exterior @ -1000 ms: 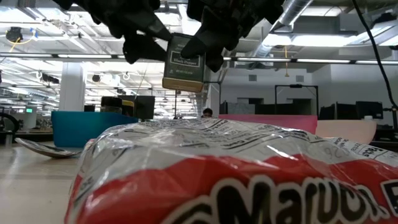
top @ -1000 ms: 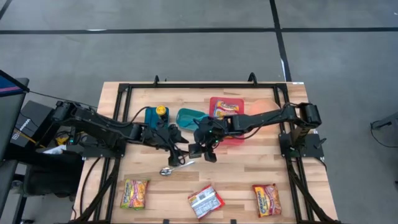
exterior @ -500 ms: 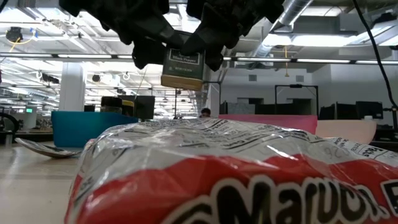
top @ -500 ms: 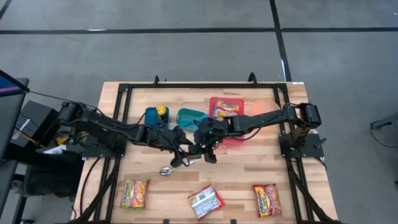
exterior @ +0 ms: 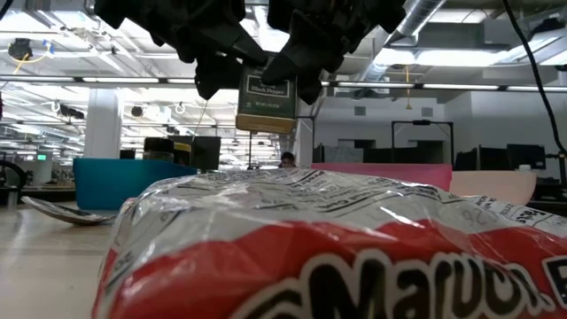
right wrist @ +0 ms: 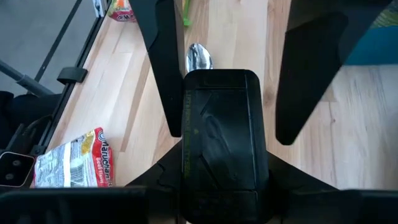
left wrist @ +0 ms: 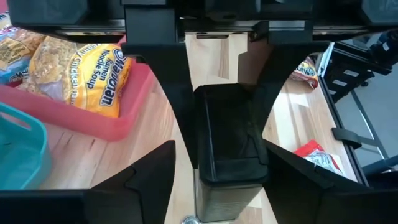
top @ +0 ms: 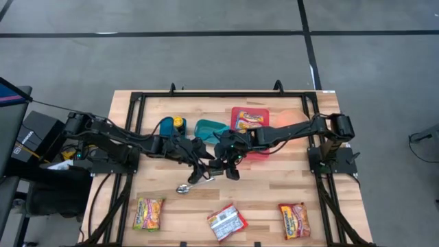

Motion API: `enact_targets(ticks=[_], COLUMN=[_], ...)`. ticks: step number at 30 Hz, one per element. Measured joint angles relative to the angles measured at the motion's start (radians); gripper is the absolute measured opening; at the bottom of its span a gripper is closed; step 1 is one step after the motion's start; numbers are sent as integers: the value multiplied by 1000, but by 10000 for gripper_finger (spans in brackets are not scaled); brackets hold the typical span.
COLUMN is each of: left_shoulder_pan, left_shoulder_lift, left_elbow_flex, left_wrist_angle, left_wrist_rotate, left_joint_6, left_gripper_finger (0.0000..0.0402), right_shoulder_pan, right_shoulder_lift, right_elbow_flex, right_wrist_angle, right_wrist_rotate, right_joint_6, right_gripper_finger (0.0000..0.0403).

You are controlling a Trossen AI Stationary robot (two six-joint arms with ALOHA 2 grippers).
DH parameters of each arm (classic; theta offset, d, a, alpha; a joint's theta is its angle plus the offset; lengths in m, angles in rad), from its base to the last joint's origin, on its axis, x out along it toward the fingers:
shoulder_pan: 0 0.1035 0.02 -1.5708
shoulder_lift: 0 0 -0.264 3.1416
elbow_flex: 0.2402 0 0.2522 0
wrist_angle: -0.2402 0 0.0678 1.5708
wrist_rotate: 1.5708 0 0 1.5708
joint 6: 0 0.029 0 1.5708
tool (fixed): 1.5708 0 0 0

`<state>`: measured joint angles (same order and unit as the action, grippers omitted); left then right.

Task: Pick & Place Food Item
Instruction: Put the black seasoning can into the blue bin

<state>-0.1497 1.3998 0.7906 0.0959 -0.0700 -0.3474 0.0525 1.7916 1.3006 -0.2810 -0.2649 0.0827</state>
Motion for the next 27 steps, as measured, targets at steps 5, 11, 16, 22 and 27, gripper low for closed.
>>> enact_targets(ticks=[5, 11, 16, 22, 27], left_shoulder_pan=[0, 0, 2, 5, 5], left_shoulder_lift=[0, 19, 60, 60, 66], left_elbow_flex=[0, 0, 0, -2, -2], left_wrist_angle=[1, 22, 35, 69, 78], left_wrist_rotate=[0, 3, 20, 32, 33], left_joint_6=[0, 0, -10, 3, 3], left_gripper_finger=[194, 181, 191, 197, 170], right_shoulder_pan=[0, 0, 0, 4, 7], right_shoulder_lift=[0, 0, 2, 0, 0], right_elbow_flex=[0, 0, -3, -2, -2], right_wrist_angle=[0, 1, -14, -21, -25], right_wrist_rotate=[0, 1, 1, -3, -3], right_joint_6=[8, 8, 11, 12, 21], right_gripper_finger=[111, 111, 111, 111, 111])
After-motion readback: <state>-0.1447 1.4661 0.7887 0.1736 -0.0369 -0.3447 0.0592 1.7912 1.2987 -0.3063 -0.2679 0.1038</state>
